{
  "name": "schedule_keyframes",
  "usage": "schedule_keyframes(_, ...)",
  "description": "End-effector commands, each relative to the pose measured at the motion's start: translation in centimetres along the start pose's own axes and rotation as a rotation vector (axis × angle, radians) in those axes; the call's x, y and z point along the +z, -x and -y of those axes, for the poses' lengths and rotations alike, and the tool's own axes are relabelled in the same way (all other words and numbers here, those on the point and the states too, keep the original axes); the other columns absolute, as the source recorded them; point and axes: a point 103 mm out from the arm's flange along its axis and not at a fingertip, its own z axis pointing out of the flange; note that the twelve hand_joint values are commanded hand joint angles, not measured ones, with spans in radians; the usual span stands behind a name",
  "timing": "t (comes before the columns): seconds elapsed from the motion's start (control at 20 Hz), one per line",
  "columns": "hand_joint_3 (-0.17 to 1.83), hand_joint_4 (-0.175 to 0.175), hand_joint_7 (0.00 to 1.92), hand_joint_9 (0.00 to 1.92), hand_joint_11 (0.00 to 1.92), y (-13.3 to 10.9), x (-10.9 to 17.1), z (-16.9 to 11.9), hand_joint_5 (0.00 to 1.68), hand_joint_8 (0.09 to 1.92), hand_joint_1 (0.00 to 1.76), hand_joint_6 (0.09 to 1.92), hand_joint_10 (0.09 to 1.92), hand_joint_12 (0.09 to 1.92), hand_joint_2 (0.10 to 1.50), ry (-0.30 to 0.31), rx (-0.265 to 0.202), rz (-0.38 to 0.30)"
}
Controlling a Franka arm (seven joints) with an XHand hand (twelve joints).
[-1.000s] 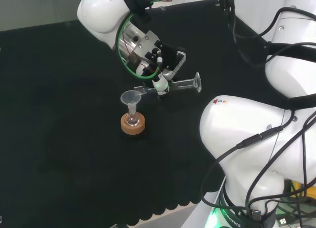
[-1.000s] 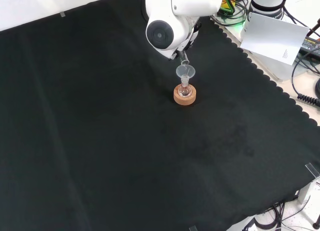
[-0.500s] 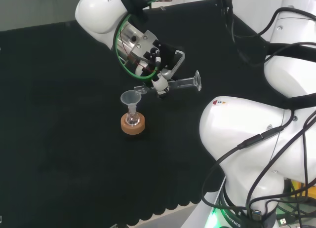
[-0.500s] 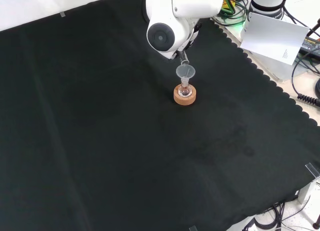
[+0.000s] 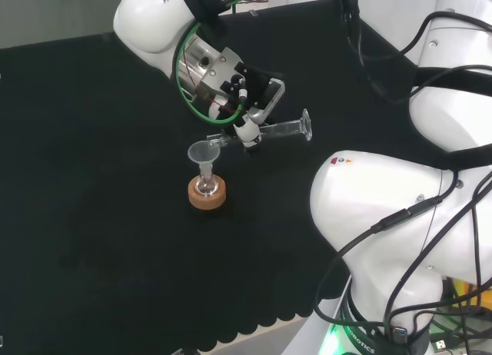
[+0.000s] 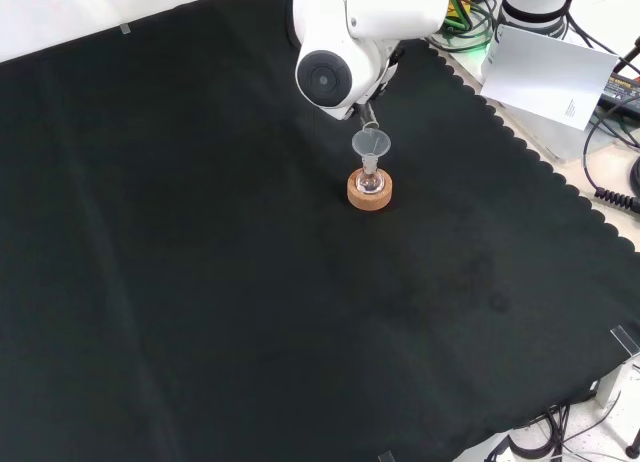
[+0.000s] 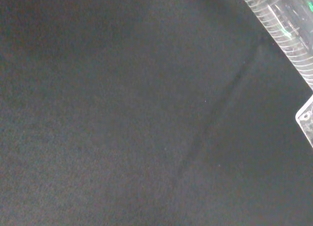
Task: Pour the water from the graduated cylinder into the round-bottom flask.
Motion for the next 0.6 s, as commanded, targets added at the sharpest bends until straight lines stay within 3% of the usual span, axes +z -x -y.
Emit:
schedule_keyframes(0.05,0.00,-0.175,1.01,1.40,1.20,-0.04,-0.05,0.05,0.97,0.99,1.26,1.01,0.09,0.76,1.11,0.003,0.001,0.004)
schedule_keyframes(0.35,0.00,-0.175,1.01,1.40,1.20,-0.11,0.21,0.46,0.97,0.99,1.26,1.01,0.09,0.76,1.11,0.025,0.006,-0.023)
schedule_keyframes(0.6,0.00,-0.175,1.01,1.40,1.20,0.13,0.64,1.03,0.97,0.99,1.26,1.02,0.09,0.76,1.11,0.086,-0.011,-0.117)
